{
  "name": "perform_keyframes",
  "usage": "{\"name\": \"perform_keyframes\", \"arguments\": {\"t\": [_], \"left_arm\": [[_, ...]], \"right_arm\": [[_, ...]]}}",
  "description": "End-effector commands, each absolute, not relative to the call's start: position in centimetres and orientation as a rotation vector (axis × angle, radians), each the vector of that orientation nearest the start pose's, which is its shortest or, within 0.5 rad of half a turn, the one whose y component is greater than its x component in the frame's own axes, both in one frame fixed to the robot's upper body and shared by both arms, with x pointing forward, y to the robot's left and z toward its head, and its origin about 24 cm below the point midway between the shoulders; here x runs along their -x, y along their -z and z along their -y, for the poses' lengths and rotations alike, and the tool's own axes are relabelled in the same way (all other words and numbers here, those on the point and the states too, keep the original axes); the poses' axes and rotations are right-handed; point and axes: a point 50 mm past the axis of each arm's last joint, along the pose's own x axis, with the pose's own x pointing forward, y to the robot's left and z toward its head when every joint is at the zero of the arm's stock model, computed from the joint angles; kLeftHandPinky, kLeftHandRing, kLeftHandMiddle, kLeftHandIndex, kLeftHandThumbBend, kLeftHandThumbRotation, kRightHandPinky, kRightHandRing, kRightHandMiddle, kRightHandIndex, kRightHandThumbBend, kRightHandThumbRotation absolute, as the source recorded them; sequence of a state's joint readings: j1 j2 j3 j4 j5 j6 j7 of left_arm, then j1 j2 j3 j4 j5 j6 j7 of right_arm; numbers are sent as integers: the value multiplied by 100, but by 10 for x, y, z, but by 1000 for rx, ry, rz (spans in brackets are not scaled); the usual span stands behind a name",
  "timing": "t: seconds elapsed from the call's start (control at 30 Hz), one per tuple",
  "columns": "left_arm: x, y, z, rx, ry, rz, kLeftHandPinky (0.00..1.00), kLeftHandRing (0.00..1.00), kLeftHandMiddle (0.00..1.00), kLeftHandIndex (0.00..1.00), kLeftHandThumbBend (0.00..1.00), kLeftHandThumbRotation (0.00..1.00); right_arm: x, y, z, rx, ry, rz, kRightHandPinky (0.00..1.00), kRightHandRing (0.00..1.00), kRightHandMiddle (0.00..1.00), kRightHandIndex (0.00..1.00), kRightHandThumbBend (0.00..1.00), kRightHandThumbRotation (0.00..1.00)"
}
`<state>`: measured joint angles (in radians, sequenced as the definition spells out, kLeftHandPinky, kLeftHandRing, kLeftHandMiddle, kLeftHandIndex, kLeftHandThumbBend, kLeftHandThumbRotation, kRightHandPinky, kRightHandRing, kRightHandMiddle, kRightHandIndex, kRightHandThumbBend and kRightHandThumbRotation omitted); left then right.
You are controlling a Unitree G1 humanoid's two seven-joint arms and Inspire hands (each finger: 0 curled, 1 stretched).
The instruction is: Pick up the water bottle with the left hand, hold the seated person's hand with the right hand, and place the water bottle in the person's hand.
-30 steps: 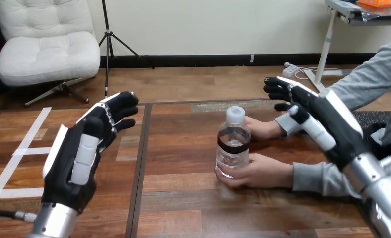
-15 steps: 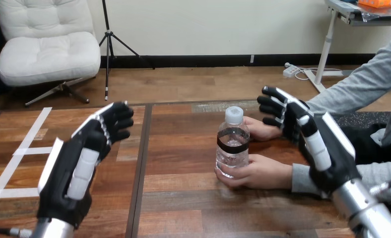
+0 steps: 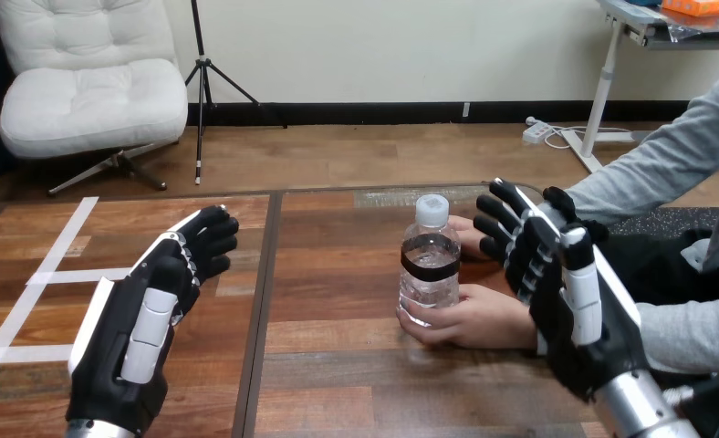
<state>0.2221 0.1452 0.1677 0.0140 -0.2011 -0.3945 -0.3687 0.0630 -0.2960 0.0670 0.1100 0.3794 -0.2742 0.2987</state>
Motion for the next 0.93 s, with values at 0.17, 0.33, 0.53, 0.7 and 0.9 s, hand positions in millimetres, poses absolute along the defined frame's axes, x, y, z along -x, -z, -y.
{"name": "perform_keyframes", "arguments": {"t": [0.17,0.33,0.53,0.7,0.9], "left_arm": [[-216,-77,-202,-12,144,399,90,86,84,83,83,96],[-216,-77,-200,7,136,415,88,84,83,82,85,95],[-215,-77,-197,18,138,428,88,83,81,82,88,94],[-213,-78,-193,14,159,435,89,83,81,81,89,94],[-210,-78,-190,-23,188,439,86,82,81,82,89,95]], "right_arm": [[-228,-82,172,-204,-283,282,100,99,98,99,100,100],[-222,-83,168,-230,-279,279,100,100,99,99,100,100],[-218,-84,165,-251,-281,279,100,100,100,100,99,100],[-215,-85,163,-257,-280,280,100,100,100,100,99,100],[-214,-86,161,-260,-284,287,100,100,100,100,99,100]]}}
